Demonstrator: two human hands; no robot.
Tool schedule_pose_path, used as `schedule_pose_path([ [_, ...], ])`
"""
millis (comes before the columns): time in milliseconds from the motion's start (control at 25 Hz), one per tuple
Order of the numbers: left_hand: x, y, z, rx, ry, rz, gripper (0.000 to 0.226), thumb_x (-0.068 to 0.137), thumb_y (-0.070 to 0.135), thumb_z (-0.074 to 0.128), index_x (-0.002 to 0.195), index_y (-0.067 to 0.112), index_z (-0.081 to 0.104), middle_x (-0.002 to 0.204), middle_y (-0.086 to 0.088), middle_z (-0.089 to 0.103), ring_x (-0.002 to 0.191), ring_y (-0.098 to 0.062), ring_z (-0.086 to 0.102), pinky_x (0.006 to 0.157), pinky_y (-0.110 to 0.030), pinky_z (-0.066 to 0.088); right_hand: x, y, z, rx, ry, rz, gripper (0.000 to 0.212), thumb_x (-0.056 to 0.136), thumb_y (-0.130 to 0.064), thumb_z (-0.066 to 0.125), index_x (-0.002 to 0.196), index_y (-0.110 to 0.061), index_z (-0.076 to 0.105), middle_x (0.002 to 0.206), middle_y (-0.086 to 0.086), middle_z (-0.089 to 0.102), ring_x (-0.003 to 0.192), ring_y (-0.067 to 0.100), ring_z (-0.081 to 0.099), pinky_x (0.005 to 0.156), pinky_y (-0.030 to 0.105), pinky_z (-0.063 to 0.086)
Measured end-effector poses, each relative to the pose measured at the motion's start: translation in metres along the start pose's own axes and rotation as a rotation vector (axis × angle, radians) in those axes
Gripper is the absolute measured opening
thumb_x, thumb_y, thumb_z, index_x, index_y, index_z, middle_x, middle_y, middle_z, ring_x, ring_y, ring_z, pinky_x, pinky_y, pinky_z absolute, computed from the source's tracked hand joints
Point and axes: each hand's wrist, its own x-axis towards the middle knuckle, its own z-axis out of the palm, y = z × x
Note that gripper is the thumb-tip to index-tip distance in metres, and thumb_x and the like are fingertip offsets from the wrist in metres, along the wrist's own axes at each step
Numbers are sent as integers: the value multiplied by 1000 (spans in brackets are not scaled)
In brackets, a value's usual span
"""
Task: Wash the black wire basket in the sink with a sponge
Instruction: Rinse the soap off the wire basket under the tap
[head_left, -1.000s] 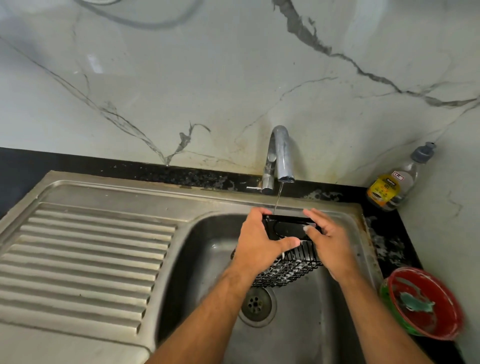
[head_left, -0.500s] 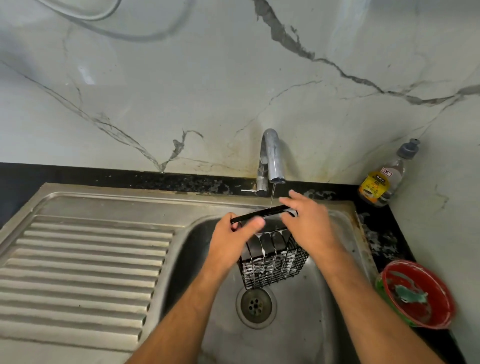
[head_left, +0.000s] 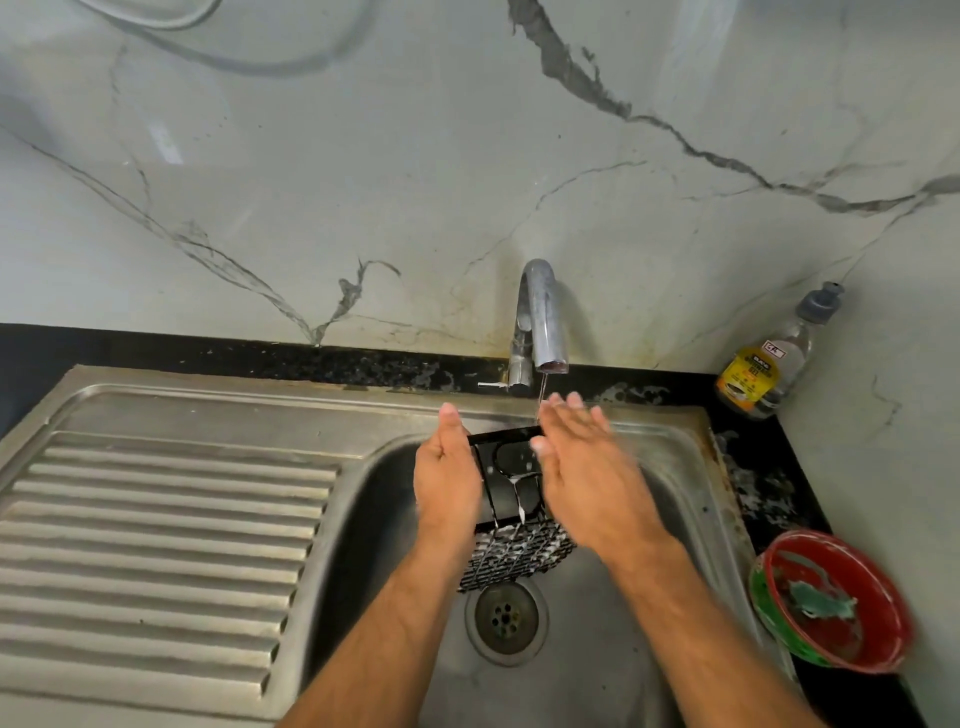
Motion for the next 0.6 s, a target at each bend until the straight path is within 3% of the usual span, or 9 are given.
schedule_pose_path([
  [120,-3,-3,7,26,-95,32,61,106,54,35,78,11,69,74,-4,72,79,-18,70,76,-32,53,-4,-10,8,120,-15,-125,55,104,-43,11,155,-23,17,160,-10,9,151,6,7,123,27,-3],
  [240,-12,-3,12,48,-24,-3,61,104,55,37,78,7,65,64,-13,55,65,-30,55,68,-35,49,1,14,-1,342,75,176,36,104,-33,45,139,-31,54,146,-12,51,136,3,44,118,22,21],
  [280,-12,-4,13,68,-1,18,58,104,55,38,60,17,47,58,-8,46,60,-26,48,63,-34,44,4,19,-6,351,106,233,29,102,-30,54,128,-32,65,131,-11,64,121,4,58,112,21,33],
  [320,-12,-3,13,88,18,30,51,104,54,39,67,21,25,55,0,39,57,-20,41,59,-33,39,7,16,-10,308,120,217,24,99,-27,59,118,-33,72,118,-12,72,107,5,66,106,20,41],
  [400,-8,-3,10,84,32,13,55,104,53,40,61,20,31,53,9,35,57,-13,37,58,-30,34,17,1,-13,249,136,140,17,98,-30,62,104,-29,78,99,-12,77,87,7,70,97,25,51],
  [480,-4,0,7,27,51,-24,56,104,54,40,60,20,36,52,7,38,59,-16,41,63,-30,38,28,-10,-14,154,156,70,31,100,-42,56,90,-21,77,80,-4,75,71,13,66,81,32,56],
  [520,-2,3,7,14,48,-21,51,104,55,40,65,24,27,53,2,40,67,-8,36,67,-32,41,32,-12,-14,126,192,25,37,101,-43,52,87,-17,75,75,0,72,67,16,64,76,33,57],
  [560,1,5,8,17,53,-28,58,105,54,40,60,19,47,55,-5,42,75,-4,34,71,-35,44,34,-12,-13,159,226,7,35,103,-38,51,90,-14,74,75,2,71,66,18,65,74,35,57],
  [600,4,6,7,16,41,-17,44,105,53,40,104,11,31,73,-25,52,85,-2,32,73,-38,46,36,-11,-12,223,263,2,29,103,-29,51,95,-13,73,79,4,73,69,19,67,75,36,59],
])
